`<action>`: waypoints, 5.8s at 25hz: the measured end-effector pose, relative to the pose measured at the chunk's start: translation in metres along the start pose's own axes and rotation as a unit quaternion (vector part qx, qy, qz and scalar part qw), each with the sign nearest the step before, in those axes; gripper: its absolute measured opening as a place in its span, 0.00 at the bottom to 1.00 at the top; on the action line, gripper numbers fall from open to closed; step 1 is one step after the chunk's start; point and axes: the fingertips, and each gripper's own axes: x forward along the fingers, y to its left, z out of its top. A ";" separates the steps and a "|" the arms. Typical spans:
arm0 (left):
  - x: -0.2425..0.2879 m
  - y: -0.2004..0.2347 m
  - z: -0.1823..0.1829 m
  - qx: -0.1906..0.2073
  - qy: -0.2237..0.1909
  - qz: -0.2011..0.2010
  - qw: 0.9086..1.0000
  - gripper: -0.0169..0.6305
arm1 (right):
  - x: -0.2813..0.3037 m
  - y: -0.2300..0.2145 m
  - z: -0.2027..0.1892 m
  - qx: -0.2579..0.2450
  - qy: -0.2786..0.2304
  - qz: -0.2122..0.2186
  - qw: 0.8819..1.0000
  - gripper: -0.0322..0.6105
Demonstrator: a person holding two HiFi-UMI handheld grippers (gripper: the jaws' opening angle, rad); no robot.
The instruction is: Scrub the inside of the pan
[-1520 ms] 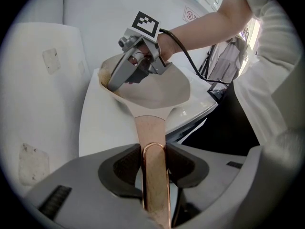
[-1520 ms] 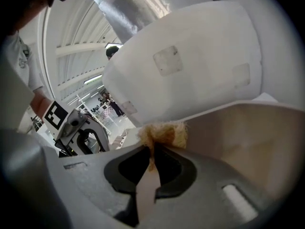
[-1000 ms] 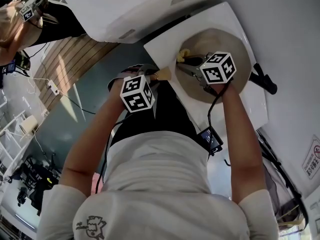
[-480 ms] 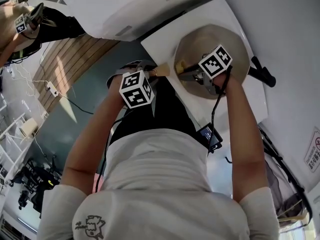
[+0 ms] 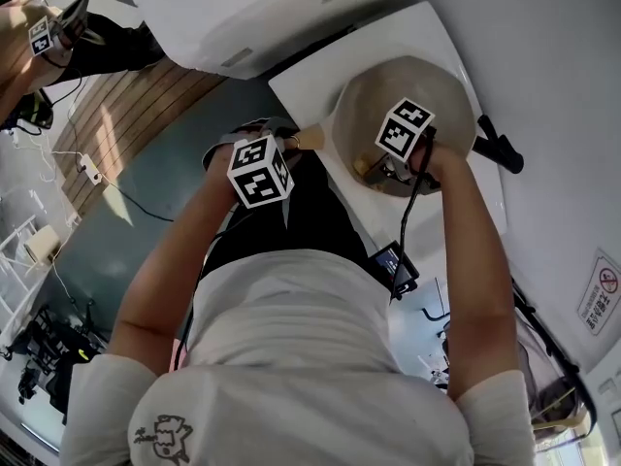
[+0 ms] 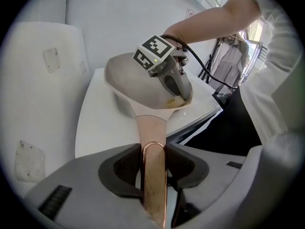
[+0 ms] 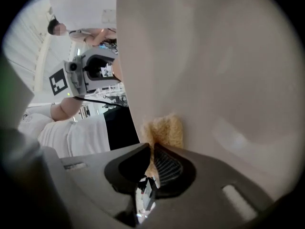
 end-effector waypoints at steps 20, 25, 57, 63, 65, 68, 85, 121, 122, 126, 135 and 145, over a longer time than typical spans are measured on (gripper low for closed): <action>0.005 -0.001 0.007 0.012 -0.006 -0.006 1.000 0.27 | -0.112 -0.108 -0.110 0.070 0.308 -0.402 0.859 0.08; 0.005 -0.002 0.007 0.016 -0.005 -0.006 1.000 0.27 | -0.158 -0.148 -0.079 -0.003 0.299 -0.556 0.776 0.09; 0.002 0.005 0.005 0.008 -0.008 -0.005 1.000 0.27 | -0.177 -0.052 0.129 -0.388 -0.067 -0.721 0.570 0.09; 0.001 0.008 0.002 0.006 -0.006 -0.007 1.000 0.27 | -0.125 -0.036 0.140 -0.433 -0.120 -0.626 0.637 0.09; 0.000 0.007 0.001 0.004 -0.006 -0.005 1.000 0.27 | -0.110 -0.031 0.139 -0.445 -0.135 -0.588 0.662 0.09; 0.000 0.007 0.000 0.002 -0.005 -0.003 1.000 0.27 | -0.090 -0.027 0.134 -0.447 -0.155 -0.531 0.703 0.09; 0.001 0.002 0.001 0.001 0.004 0.006 1.000 0.27 | -0.022 -0.033 0.060 -0.281 -0.084 -0.302 0.907 0.09; 0.007 -0.003 0.005 0.025 0.011 -0.010 1.000 0.27 | -0.172 -0.146 -0.004 -0.103 0.071 -0.663 0.738 0.09; 0.007 -0.003 0.005 0.025 0.010 -0.009 1.000 0.27 | -0.177 -0.143 0.004 -0.113 0.055 -0.673 0.729 0.09; 0.007 -0.003 0.005 0.022 0.009 -0.008 1.000 0.27 | -0.186 -0.129 0.037 -0.166 -0.010 -0.698 0.697 0.09; 0.006 -0.003 0.004 0.019 0.010 -0.007 1.000 0.27 | -0.158 -0.094 0.092 -0.278 -0.100 -0.679 0.672 0.10; 0.005 -0.001 0.003 0.020 0.012 -0.006 1.000 0.27 | -0.085 -0.058 0.104 -0.367 -0.139 -0.554 0.735 0.10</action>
